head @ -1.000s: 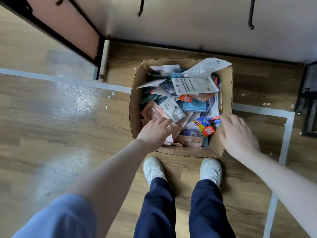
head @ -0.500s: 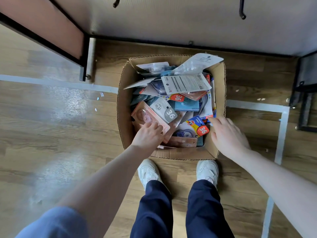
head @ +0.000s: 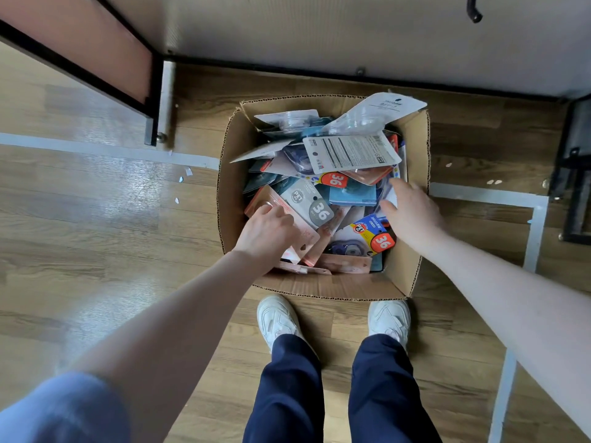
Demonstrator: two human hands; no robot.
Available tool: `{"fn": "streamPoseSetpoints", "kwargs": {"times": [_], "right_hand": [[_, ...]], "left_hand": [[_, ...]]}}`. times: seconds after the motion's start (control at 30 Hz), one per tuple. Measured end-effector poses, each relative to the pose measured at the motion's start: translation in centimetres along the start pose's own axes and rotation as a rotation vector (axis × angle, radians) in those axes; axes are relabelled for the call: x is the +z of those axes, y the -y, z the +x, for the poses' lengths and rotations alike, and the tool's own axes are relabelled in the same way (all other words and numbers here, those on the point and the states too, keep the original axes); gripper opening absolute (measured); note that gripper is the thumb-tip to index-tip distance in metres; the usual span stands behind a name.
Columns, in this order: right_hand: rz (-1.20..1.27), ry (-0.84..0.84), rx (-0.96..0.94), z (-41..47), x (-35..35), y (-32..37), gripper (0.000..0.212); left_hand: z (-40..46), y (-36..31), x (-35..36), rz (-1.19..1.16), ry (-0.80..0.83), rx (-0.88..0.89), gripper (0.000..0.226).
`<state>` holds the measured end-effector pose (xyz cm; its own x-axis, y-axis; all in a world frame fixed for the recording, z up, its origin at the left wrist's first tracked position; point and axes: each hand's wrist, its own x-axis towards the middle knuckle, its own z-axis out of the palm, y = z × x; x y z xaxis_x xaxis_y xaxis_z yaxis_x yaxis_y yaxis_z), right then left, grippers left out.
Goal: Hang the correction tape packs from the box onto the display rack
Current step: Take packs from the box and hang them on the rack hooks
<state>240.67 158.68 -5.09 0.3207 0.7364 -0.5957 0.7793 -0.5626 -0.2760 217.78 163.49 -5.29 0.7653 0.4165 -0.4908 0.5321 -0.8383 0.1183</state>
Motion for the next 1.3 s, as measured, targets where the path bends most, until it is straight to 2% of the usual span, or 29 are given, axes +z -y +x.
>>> {"fn": "streamPoseSetpoints", "kwargs": {"times": [0.13, 0.2, 0.27, 0.33, 0.4, 0.5, 0.6, 0.63, 0.73, 0.87, 0.93, 1.0, 1.07, 1.13, 1.3], "right_hand": [[0.629, 0.026, 0.376, 3.4, 0.6, 0.8, 0.021], [0.796, 0.065, 0.485, 5.4, 1.8, 0.4, 0.018], [0.975, 0.065, 0.567, 6.4, 2.4, 0.7, 0.005], [1.134, 0.027, 0.626, 6.5, 2.3, 1.7, 0.028], [1.238, -0.009, 0.648, 6.2, 2.5, 2.3, 0.037], [1.227, 0.011, 0.636, 4.3, 3.3, 2.7, 0.05], [1.307, 0.016, 0.607, 1.2, 4.3, 2.2, 0.077], [1.332, 0.002, 0.63, 0.0, 4.3, 1.8, 0.077], [1.297, -0.026, 0.677, -3.4, 4.6, 1.0, 0.055], [1.065, 0.038, 0.676, -4.7, 5.8, -0.2, 0.026], [0.786, 0.05, 0.627, -4.1, 6.3, -0.7, 0.019], [0.403, 0.041, 0.51, -3.1, 6.4, -0.8, 0.022], [0.163, 0.036, 0.39, -2.2, 5.6, -0.2, 0.027], [0.105, 0.011, 0.284, -1.1, 4.7, 0.6, 0.034], [0.339, 0.04, 0.228, 1.7, 4.5, 1.9, 0.044]], "left_hand": [[0.1, 0.7, -0.1, -0.129, -0.033, -0.016, 0.034], [0.1, 0.8, -0.2, -0.151, -0.032, -0.016, 0.034], [0.1, 0.9, 0.0, -0.176, -0.032, -0.015, 0.034], [-0.1, 1.2, 0.2, -0.19, -0.042, -0.012, 0.034], [-0.3, 1.4, 0.2, -0.189, -0.054, -0.016, 0.032], [-0.6, 1.6, 0.2, -0.172, -0.034, -0.035, 0.031], [-0.8, 1.6, 0.0, -0.154, -0.025, -0.073, 0.032], [-0.9, 1.6, -0.2, -0.154, -0.024, -0.09, 0.032], [-1.2, 1.6, -0.3, -0.15, -0.049, -0.128, 0.031], [-1.5, 1.8, -0.7, -0.166, -0.03, -0.195, 0.021], [-1.5, 1.9, -1.0, -0.131, 0.004, -0.214, 0.017], [-1.5, 1.8, -1.1, -0.128, 0.029, -0.217, 0.011], [-1.4, 1.8, -1.0, -0.087, 0.081, -0.216, 0.019], [-1.3, 1.8, -0.9, -0.072, 0.101, -0.225, 0.023], [-1.1, 1.8, -0.6, -0.121, 0.096, -0.229, 0.026]]}}
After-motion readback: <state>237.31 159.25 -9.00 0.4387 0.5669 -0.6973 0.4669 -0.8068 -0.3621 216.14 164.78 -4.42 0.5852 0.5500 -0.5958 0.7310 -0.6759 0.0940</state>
